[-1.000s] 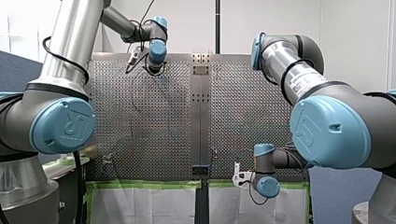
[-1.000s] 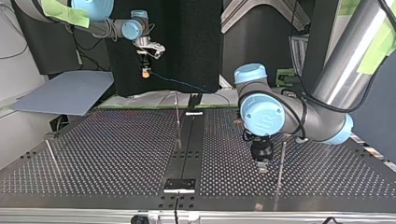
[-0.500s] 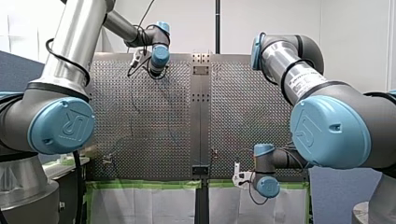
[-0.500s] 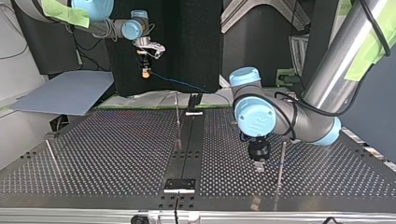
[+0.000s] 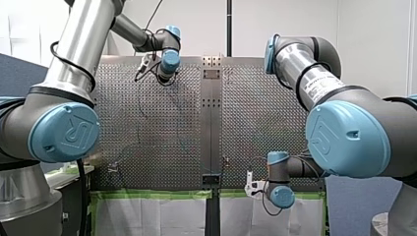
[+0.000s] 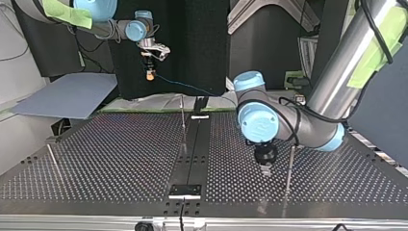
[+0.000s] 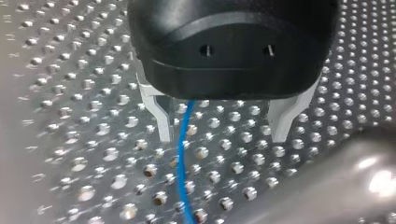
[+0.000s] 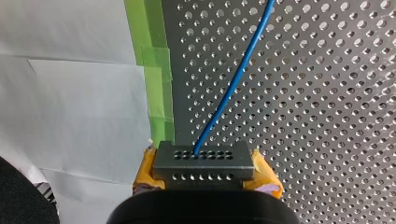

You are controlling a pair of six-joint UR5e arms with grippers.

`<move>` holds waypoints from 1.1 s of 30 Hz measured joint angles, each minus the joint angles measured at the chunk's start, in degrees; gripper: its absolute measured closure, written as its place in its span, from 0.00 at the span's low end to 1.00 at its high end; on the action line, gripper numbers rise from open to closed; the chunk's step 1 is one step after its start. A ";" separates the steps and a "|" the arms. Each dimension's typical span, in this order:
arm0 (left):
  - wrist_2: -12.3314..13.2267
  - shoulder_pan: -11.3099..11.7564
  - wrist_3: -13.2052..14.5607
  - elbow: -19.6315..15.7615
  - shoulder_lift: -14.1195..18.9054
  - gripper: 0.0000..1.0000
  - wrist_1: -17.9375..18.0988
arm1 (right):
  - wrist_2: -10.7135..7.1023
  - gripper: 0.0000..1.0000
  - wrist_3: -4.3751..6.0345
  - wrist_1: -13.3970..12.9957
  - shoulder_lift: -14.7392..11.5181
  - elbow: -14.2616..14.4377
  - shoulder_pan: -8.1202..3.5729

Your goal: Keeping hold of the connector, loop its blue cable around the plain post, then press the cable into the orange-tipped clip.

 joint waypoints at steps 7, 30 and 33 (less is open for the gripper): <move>-0.96 -0.94 0.65 0.30 -1.89 0.00 -1.38 | 0.05 1.00 -0.05 -0.05 0.01 0.00 -0.03; -5.87 -2.47 2.99 0.71 -5.68 0.00 -3.90 | 0.04 1.00 0.21 -0.30 0.00 0.00 -0.21; -6.16 -2.59 3.08 0.74 -5.90 0.00 -4.07 | 0.03 1.00 0.22 -0.29 0.00 0.00 -0.09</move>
